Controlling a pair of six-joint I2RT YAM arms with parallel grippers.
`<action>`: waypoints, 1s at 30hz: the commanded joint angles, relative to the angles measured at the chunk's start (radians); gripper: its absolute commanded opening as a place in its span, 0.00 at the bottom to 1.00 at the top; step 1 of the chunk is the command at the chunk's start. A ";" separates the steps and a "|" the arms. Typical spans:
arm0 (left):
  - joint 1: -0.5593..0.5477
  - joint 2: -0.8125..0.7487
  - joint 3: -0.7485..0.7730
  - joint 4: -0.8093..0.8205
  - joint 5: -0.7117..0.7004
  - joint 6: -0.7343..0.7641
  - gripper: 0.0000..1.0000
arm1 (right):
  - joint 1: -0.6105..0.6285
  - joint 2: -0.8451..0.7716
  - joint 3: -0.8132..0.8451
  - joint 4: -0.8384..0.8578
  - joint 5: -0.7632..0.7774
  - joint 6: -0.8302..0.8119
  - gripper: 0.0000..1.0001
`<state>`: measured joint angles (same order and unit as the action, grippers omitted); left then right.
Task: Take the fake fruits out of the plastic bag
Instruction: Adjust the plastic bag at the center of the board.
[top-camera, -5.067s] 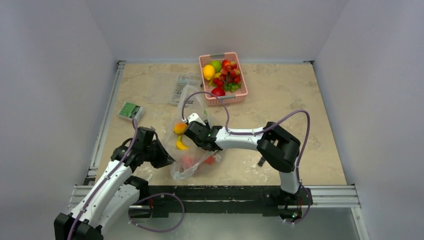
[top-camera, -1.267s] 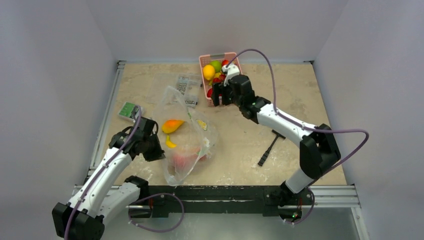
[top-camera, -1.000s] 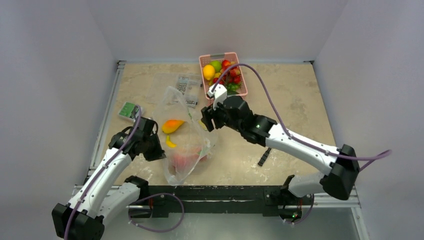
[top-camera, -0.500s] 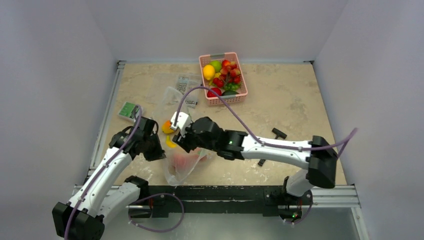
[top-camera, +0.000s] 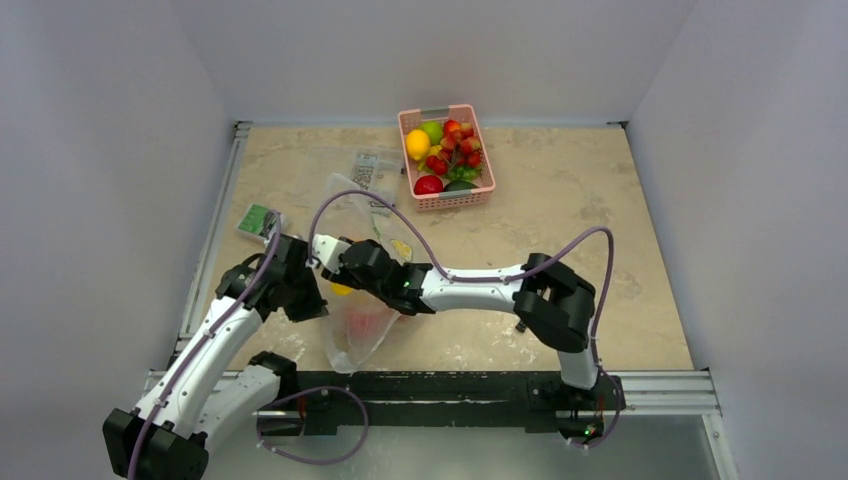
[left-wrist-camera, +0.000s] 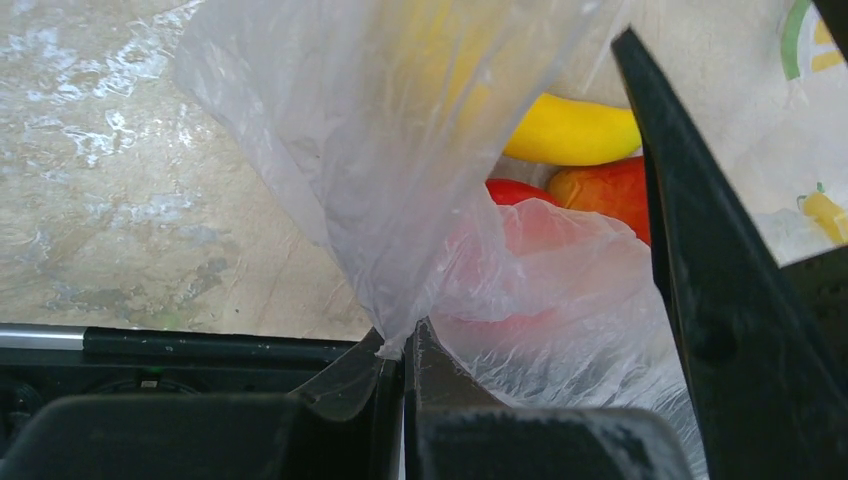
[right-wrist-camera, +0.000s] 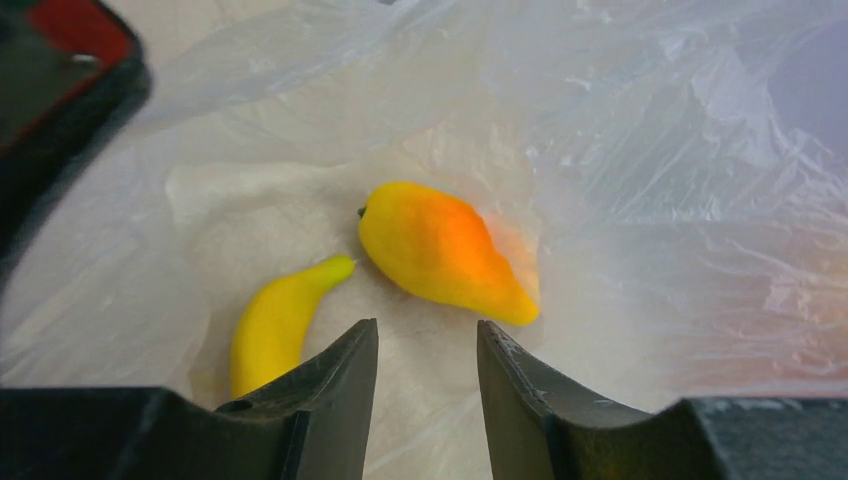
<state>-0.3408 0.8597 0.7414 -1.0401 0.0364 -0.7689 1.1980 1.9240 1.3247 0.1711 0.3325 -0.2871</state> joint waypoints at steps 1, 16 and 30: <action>-0.009 -0.018 0.008 0.001 -0.033 -0.019 0.00 | -0.031 0.054 0.074 0.090 0.032 -0.083 0.41; -0.009 -0.020 0.027 -0.023 0.089 -0.006 0.00 | -0.088 -0.061 0.055 -0.100 -0.174 0.196 0.55; -0.019 -0.121 -0.245 0.254 0.312 -0.245 0.00 | -0.173 -0.177 -0.058 -0.437 -0.300 0.370 0.53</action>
<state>-0.3458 0.7029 0.5510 -0.9199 0.2501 -0.9424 1.0111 1.7557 1.3018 -0.1616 0.0418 0.0132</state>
